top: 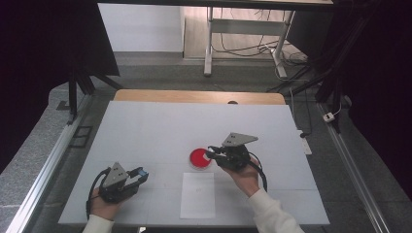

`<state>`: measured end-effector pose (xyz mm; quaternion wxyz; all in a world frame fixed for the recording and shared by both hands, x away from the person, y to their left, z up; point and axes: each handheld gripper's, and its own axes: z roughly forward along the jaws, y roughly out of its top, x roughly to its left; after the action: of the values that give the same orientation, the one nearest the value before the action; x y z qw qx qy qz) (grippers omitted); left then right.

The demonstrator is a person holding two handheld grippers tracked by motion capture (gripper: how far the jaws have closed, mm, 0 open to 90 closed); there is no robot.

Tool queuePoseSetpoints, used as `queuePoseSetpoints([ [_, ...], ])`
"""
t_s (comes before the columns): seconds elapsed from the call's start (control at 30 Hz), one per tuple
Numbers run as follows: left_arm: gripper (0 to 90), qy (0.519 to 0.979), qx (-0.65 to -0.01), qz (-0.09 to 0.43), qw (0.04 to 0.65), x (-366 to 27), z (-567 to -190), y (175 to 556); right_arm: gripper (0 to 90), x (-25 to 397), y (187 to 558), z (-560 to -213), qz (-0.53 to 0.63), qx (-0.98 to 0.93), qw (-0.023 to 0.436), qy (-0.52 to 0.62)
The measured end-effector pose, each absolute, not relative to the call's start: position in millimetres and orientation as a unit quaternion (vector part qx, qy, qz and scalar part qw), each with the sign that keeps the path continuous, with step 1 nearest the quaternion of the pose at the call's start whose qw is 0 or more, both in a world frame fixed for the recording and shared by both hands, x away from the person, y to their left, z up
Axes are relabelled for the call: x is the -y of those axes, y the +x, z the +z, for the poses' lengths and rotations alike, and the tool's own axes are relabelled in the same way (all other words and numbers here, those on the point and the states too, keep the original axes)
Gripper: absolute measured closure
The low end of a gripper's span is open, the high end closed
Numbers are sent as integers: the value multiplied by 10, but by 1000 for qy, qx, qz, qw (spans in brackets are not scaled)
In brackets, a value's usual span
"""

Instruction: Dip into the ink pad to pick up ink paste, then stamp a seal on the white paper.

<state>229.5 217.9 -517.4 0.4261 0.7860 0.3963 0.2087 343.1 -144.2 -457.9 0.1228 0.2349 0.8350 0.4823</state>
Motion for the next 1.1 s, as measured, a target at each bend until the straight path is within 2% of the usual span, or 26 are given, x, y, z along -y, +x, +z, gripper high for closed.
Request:
queuePoseSetpoints([
  [0.4, 646, 784, -398, 214, 426, -2178, -5169, 2286, 753, 1521, 3289, -4513, 482, -840, 122, 216],
  [1.1, 646, 785, -397, 213, 425, -2165, -5174, 2299, 753, 1395, 3098, -4536, 476, -853, 101, 187],
])
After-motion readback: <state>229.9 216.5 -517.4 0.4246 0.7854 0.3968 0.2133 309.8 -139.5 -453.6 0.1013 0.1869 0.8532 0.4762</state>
